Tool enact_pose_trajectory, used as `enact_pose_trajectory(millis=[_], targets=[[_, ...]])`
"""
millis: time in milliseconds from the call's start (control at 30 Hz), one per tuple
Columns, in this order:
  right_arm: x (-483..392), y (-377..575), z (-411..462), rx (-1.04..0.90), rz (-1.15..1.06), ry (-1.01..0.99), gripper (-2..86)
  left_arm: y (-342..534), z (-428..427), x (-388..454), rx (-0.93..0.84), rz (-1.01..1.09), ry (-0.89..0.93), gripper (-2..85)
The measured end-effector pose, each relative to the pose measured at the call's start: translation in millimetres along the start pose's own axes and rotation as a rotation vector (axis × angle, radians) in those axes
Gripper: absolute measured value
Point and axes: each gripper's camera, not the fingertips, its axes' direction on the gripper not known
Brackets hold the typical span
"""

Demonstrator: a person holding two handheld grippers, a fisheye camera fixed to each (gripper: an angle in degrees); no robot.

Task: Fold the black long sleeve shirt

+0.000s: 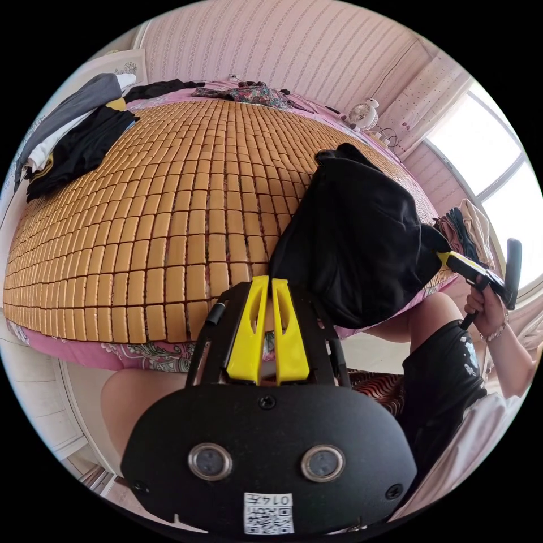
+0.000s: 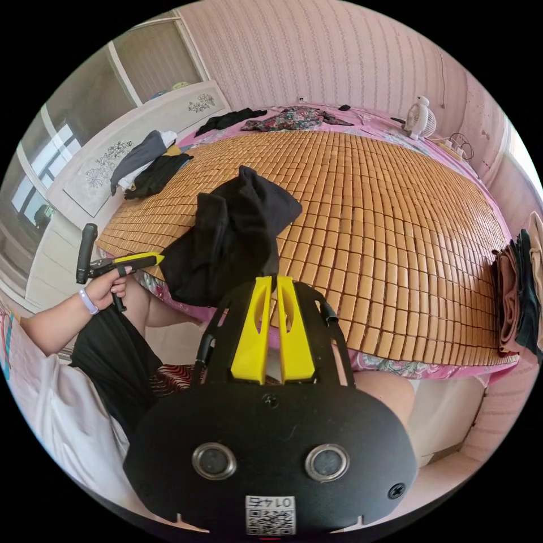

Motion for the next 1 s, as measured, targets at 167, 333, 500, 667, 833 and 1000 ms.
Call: enact_pose_trajectory(millis=[167, 333, 500, 667, 833, 1000], targets=[[24.6, 24.9, -11.9, -0.034, 0.083, -0.016, 8.9, -8.8, 0.8, 12.8, 0.002, -0.019, -0.01, 2.4], [37.2, 21.7, -19.7, 0.022, 0.1, -0.011, 10.4, -18.1, -20.3, 18.2, 0.051, -0.056, 0.071, 10.3], [54.1, 16.8, -0.7, -0.052, 0.116, -0.046, 10.0, -27.0, -20.3, 32.8, -0.014, -0.027, 0.064, 10.2], [70.3, 36.8, -10.5, -0.064, 0.189, -0.231, 5.9, -35.1, -11.7, 57.5, -0.088, 0.003, -0.07, 6.0], [98.8, 70.2, -53.2, 0.036, 0.344, -0.378, 1.4, -43.2, -33.0, 70.3, -0.13, 0.021, -0.046, 2.4], [134.8, 101.2, -123.0, 0.334, 0.473, -0.813, 1.1, -35.6, -105.3, 94.9, 0.042, 0.069, 0.048, -0.4]])
